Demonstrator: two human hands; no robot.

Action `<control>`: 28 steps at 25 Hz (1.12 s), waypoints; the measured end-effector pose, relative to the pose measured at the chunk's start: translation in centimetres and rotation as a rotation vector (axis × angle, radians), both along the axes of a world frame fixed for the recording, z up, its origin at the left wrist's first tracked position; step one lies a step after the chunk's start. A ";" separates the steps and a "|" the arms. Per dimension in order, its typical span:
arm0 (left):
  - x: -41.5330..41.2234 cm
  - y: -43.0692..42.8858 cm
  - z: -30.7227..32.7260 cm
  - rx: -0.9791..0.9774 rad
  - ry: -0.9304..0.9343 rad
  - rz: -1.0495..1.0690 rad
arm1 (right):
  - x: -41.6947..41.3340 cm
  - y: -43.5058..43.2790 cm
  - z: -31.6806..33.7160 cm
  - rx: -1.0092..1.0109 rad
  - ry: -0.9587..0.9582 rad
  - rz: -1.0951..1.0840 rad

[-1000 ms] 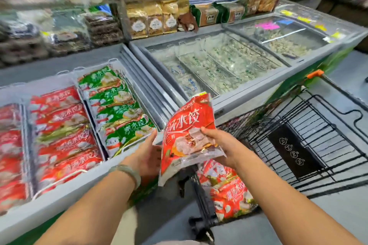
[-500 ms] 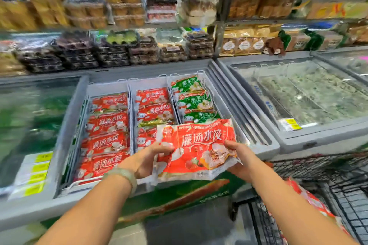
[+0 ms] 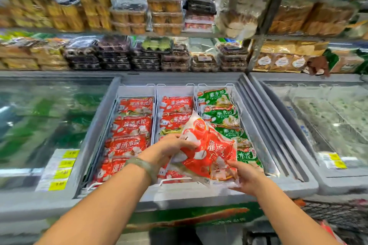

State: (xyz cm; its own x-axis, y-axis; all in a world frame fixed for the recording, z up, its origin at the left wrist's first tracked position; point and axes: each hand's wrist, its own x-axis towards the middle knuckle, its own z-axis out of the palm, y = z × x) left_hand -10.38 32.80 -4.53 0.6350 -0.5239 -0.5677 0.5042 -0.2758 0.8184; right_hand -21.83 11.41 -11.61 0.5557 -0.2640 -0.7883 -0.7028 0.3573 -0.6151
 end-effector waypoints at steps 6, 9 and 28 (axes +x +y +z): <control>6.5 -5.0 -0.1 -0.027 0.010 0.064 | 8.5 -4.2 -2.1 -0.076 0.019 -0.043; 10.3 -7.0 -0.8 0.040 -0.041 0.076 | 13.3 -5.6 -3.1 -0.148 0.059 0.013; 33.7 -1.7 -18.2 0.199 0.169 0.329 | 37.2 -5.2 -10.4 -0.468 0.091 0.327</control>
State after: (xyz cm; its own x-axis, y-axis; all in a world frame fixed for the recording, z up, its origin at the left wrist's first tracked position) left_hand 23.35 31.13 -22.71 0.6396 -0.1788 -0.7477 0.7141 -0.2220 0.6639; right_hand 15.37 6.23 -21.99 0.6022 -0.4220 -0.6777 -0.7887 -0.1827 -0.5871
